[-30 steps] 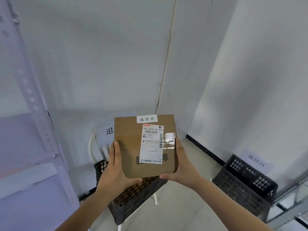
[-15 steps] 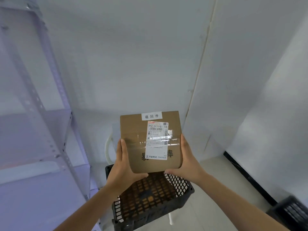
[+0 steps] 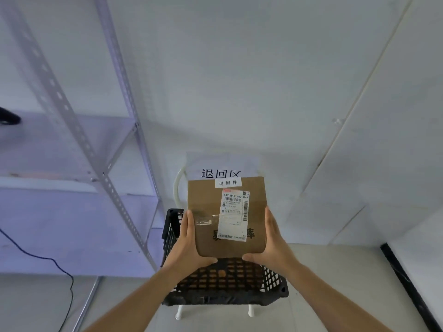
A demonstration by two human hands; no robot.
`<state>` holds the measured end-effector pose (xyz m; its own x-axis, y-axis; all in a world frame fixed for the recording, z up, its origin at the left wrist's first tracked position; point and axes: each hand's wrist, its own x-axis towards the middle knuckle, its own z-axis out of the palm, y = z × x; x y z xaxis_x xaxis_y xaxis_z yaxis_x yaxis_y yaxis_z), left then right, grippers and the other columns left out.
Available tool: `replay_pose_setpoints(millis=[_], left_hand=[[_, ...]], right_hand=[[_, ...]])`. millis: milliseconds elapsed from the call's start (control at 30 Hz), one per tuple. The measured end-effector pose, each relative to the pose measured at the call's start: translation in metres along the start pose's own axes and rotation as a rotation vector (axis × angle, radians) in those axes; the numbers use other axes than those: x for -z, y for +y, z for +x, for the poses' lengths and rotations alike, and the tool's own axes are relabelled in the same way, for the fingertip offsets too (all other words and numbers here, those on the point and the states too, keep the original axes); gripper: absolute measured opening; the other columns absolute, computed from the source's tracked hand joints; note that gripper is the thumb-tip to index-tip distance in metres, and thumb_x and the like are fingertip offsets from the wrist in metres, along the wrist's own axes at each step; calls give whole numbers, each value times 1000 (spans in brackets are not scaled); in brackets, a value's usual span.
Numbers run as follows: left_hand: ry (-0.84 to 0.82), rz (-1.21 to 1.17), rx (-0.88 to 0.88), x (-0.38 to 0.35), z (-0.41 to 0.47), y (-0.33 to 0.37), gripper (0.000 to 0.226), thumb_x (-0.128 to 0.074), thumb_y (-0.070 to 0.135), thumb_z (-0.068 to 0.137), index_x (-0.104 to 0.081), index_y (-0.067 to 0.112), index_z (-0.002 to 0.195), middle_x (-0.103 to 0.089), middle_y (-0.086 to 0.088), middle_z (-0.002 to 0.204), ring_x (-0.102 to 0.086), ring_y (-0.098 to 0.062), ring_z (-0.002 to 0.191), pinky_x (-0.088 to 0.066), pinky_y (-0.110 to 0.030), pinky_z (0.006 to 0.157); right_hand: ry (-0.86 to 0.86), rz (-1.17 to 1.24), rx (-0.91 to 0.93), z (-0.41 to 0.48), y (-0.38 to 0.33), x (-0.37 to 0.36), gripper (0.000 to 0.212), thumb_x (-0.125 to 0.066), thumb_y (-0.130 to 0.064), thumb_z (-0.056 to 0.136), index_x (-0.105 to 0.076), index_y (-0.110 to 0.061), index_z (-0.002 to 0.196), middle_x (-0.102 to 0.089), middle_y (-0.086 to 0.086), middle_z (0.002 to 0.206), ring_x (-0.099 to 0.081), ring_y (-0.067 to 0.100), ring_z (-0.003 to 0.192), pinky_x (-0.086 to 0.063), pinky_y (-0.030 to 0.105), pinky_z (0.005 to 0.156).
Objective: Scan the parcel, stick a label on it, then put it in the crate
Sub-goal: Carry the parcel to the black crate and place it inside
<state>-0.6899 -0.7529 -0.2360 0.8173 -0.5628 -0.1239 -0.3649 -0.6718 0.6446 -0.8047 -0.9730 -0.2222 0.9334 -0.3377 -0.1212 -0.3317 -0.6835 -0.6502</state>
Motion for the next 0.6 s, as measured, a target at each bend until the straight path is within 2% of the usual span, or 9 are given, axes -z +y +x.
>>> replay_pose_setpoints(millis=[67,133,233,367,500,600], left_hand=[[-61,31,22,-22,9,-20,154,-82,55,56,48,26,134,30,-1,158,-38,-23,137,-48,-31,101],[-123,60,60,-44,19,-40,152,-80,57,56,57,32,119,36,1,156,-45,-20,131,-50,-30,98],[-195,96,117,-73,32,-64,149,-78,60,59,55,29,119,38,-1,155,-40,-19,136,-47,-26,100],[-244,109,148,-109,51,-87,144,-77,58,61,49,25,123,35,-2,156,-36,-19,139,-45,-26,102],[-272,120,176,-136,71,-112,146,-78,57,60,48,26,127,32,0,157,-32,-21,140,-43,-31,106],[-291,110,181,-155,82,-130,148,-82,54,57,49,35,123,30,-2,158,-28,-23,144,-42,-35,109]], right_hand=[[-48,45,-25,8,22,-23,149,-82,-60,58,37,-34,142,29,-14,158,2,8,148,-22,43,121],[-83,94,-43,17,46,-48,149,-83,-59,58,37,-32,143,29,-15,157,1,4,145,-18,35,119],[-119,121,-105,30,79,-86,150,-83,-56,57,38,-31,142,25,-12,159,6,9,149,-14,30,119],[-125,120,-193,45,115,-127,150,-81,-60,51,37,-37,142,17,-10,161,4,13,150,-22,38,121],[-146,131,-245,60,138,-151,148,-84,-48,59,37,-29,142,20,-7,160,-1,15,150,-28,32,116],[-200,114,-278,70,156,-172,146,-85,-42,64,38,-28,140,19,-1,160,-8,17,150,-35,29,110]])
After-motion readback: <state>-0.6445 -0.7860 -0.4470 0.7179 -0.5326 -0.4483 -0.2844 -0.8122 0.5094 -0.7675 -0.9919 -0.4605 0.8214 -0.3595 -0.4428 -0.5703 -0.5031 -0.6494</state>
